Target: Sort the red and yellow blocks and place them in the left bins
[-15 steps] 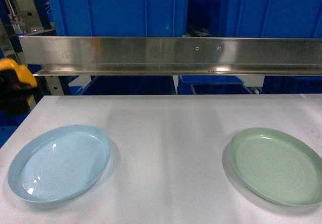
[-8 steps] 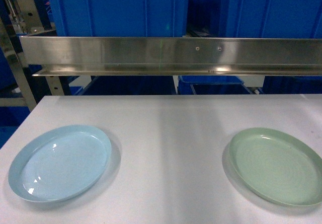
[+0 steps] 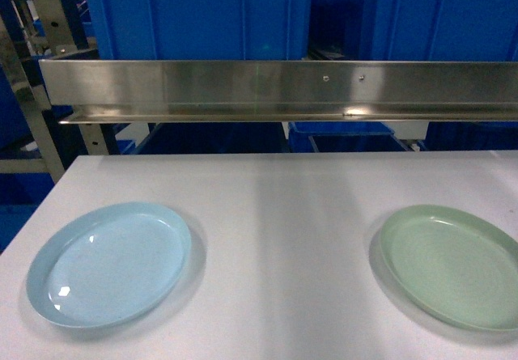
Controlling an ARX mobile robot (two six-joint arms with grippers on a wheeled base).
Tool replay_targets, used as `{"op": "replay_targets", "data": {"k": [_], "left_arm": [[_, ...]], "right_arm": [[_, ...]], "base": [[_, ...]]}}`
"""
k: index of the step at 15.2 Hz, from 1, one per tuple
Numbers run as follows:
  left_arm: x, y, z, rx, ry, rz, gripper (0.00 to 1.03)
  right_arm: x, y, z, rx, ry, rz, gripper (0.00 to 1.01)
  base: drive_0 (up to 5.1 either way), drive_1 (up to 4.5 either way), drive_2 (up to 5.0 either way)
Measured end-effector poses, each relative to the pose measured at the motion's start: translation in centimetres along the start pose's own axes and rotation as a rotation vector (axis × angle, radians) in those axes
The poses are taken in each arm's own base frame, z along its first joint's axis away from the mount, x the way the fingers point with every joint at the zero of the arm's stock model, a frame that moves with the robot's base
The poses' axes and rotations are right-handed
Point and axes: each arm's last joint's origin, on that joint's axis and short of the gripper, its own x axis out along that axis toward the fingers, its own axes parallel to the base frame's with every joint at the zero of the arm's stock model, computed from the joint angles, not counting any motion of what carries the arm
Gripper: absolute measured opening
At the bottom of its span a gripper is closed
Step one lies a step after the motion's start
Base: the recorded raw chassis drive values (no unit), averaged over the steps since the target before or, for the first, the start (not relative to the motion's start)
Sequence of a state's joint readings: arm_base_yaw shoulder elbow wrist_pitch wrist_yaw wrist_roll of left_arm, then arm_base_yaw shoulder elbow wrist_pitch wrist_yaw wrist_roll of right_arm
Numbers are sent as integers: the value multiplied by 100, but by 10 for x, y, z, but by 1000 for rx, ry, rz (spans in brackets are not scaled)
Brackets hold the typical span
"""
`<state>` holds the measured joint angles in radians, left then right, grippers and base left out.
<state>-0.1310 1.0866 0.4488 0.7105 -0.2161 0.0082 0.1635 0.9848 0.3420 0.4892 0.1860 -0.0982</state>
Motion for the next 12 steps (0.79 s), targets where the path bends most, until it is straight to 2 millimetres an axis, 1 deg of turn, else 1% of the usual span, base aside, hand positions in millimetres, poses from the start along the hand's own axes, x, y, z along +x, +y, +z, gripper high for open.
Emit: {"op": "replay_targets", "data": {"k": [2, 8, 12], "left_arm": [[0, 0, 0, 0, 0, 1, 27], [0, 1, 0, 0, 0, 8, 27], [0, 1, 0, 0, 0, 7, 27]], "right_arm": [[0, 0, 0, 0, 0, 0, 24], [0, 0, 0, -1, 3, 1, 24], [0, 0, 0, 0, 3, 0, 24]], "base": [[0, 0, 0], [-462, 283, 283], [-516, 229, 229]]}}
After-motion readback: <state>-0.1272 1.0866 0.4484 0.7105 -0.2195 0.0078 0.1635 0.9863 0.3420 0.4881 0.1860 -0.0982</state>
